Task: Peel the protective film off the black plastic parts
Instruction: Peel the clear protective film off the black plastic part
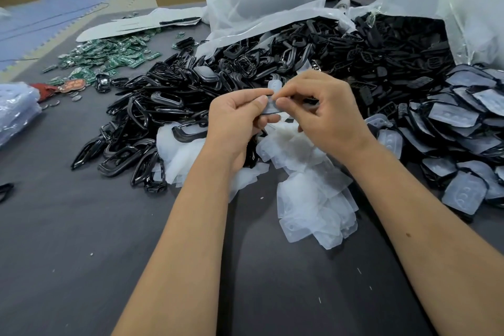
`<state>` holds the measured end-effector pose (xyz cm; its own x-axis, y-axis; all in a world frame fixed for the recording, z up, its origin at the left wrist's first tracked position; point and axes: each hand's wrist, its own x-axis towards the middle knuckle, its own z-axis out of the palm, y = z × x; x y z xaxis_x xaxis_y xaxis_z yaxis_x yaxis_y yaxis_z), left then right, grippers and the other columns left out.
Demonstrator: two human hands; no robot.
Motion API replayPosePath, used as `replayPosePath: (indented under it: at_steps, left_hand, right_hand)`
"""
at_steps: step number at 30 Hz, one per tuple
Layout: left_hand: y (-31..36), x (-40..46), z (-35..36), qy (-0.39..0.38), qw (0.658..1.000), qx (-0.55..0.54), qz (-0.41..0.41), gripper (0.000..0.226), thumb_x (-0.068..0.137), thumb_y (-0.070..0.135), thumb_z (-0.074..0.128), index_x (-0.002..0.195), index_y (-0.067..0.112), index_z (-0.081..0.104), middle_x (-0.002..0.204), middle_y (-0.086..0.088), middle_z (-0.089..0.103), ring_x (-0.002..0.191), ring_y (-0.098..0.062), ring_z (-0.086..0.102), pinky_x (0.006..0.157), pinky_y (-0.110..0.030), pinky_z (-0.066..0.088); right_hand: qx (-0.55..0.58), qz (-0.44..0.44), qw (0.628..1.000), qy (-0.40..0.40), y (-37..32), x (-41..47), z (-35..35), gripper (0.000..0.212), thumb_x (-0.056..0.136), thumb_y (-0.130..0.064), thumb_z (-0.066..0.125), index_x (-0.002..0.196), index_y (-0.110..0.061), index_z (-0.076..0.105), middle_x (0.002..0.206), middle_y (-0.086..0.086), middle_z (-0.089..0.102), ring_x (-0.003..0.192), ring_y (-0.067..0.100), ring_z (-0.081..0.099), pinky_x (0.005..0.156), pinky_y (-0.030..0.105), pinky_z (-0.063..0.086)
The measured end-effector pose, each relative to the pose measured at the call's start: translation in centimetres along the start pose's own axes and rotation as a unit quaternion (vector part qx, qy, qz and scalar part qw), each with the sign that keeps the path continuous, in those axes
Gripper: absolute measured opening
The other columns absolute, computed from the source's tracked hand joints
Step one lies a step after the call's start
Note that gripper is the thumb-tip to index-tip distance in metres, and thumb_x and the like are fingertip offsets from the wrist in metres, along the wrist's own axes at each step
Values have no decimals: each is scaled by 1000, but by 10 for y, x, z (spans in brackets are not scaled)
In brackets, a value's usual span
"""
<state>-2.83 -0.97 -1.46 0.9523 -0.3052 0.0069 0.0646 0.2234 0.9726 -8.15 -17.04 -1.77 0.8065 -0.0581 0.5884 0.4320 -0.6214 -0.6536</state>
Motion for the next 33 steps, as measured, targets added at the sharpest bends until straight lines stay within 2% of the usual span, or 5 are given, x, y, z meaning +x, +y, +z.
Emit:
replayPosePath:
  at_steps: [5,9,13,17,33]
  left_hand:
    - [5,3,-7,22,993,-84,-79,20,100,-1,53,95,-5,72,75,-12,70,53,-10,60,54,-13,50]
    - [7,3,-7,-21,983,-146,-106,48,107,37,50,99,-6,71,84,-17,74,67,-18,71,64,-19,59]
    - [5,1,0,-30,988,-140,-62,22,105,13,57,99,0,74,85,-12,76,73,-17,74,64,-17,57]
    - [4,1,4,7,992,-114,-44,16,102,12,63,96,5,76,84,-9,74,68,-14,70,65,-18,57]
    - [0,3,11,28,990,-128,-53,16,103,11,60,97,4,73,84,-9,73,71,-14,64,66,-21,57]
  right_hand:
    - [-27,-23,999,-36,-1,1,2,21,87,-20,85,106,-11,82,104,4,69,96,16,65,73,18,49]
    - [83,74,992,51,-6,3,8,7,91,-12,80,96,-8,82,104,7,67,94,16,66,77,28,56]
    - [253,227,936,95,-10,6,6,8,92,-13,78,85,-11,81,95,5,72,76,10,64,63,26,52]
    - [367,319,873,24,-7,6,1,11,94,-16,74,98,-8,80,99,14,75,90,20,64,78,35,51]
    - [379,263,886,55,-1,3,6,23,90,7,71,103,-11,77,71,2,69,69,15,61,71,27,53]
